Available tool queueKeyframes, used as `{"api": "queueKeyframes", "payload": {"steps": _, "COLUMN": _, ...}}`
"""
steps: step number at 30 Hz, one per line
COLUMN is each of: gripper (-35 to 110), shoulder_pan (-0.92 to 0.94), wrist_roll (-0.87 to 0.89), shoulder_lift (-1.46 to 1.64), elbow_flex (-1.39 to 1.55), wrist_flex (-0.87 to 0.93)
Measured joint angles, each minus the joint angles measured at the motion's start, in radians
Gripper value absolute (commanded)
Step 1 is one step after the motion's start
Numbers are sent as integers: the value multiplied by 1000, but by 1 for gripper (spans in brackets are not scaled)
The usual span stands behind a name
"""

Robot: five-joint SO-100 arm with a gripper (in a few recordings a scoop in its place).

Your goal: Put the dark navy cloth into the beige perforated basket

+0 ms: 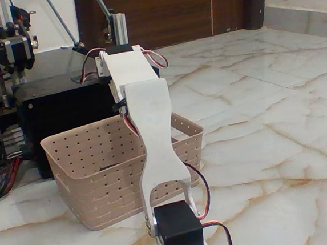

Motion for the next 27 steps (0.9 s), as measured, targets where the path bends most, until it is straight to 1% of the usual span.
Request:
{"api": "queueKeyframes", "payload": {"steps": 3, "gripper": 5, "shoulder_pan": 0, "wrist_roll": -18, "shoulder_lift": 14, "elbow_flex": 0, "wrist_flex": 12}}
{"api": "queueKeyframes", "payload": {"steps": 5, "gripper": 4, "shoulder_pan": 0, "wrist_roll": -48, "shoulder_lift": 43, "elbow_flex": 74, "wrist_flex": 31}}
{"api": "queueKeyframes", "payload": {"steps": 8, "gripper": 0, "shoulder_pan": 0, "wrist_roll": -51, "shoulder_lift": 100, "elbow_flex": 84, "wrist_flex": -32}}
{"api": "queueKeyframes", "payload": {"steps": 10, "gripper": 0, "shoulder_pan": 8, "wrist_roll": -97, "shoulder_lift": 155, "elbow_flex": 192, "wrist_flex": -60}}
{"api": "queueKeyframes", "payload": {"steps": 11, "gripper": 0, "shoulder_pan": 12, "wrist_roll": -114, "shoulder_lift": 202, "elbow_flex": 278, "wrist_flex": -115}}
{"api": "queueKeyframes", "payload": {"steps": 12, "gripper": 0, "shoulder_pan": 14, "wrist_roll": -117, "shoulder_lift": 218, "elbow_flex": 291, "wrist_flex": -127}}
{"api": "queueKeyframes", "payload": {"steps": 14, "gripper": 0, "shoulder_pan": 41, "wrist_roll": -227, "shoulder_lift": 439, "elbow_flex": 683, "wrist_flex": -374}}
{"api": "queueKeyframes", "payload": {"steps": 16, "gripper": 0, "shoulder_pan": 40, "wrist_roll": -330, "shoulder_lift": 611, "elbow_flex": 985, "wrist_flex": -557}}
{"api": "queueKeyframes", "payload": {"steps": 17, "gripper": 0, "shoulder_pan": 41, "wrist_roll": -370, "shoulder_lift": 695, "elbow_flex": 1111, "wrist_flex": -618}}
{"api": "queueKeyframes", "payload": {"steps": 18, "gripper": 0, "shoulder_pan": 41, "wrist_roll": -377, "shoulder_lift": 718, "elbow_flex": 1127, "wrist_flex": -630}}
{"api": "queueKeyframes", "payload": {"steps": 20, "gripper": 0, "shoulder_pan": 40, "wrist_roll": -537, "shoulder_lift": 914, "elbow_flex": 1384, "wrist_flex": -687}}
{"api": "queueKeyframes", "payload": {"steps": 21, "gripper": 0, "shoulder_pan": 49, "wrist_roll": -601, "shoulder_lift": 969, "elbow_flex": 1460, "wrist_flex": -707}}
{"api": "queueKeyframes", "payload": {"steps": 22, "gripper": 0, "shoulder_pan": 52, "wrist_roll": -617, "shoulder_lift": 985, "elbow_flex": 1473, "wrist_flex": -710}}
{"api": "queueKeyframes", "payload": {"steps": 23, "gripper": 0, "shoulder_pan": 58, "wrist_roll": -707, "shoulder_lift": 1039, "elbow_flex": 1591, "wrist_flex": -811}}
{"api": "queueKeyframes", "payload": {"steps": 24, "gripper": 0, "shoulder_pan": 63, "wrist_roll": -735, "shoulder_lift": 1066, "elbow_flex": 1672, "wrist_flex": -896}}
{"api": "queueKeyframes", "payload": {"steps": 27, "gripper": 0, "shoulder_pan": 64, "wrist_roll": -764, "shoulder_lift": 1137, "elbow_flex": 1726, "wrist_flex": -917}}
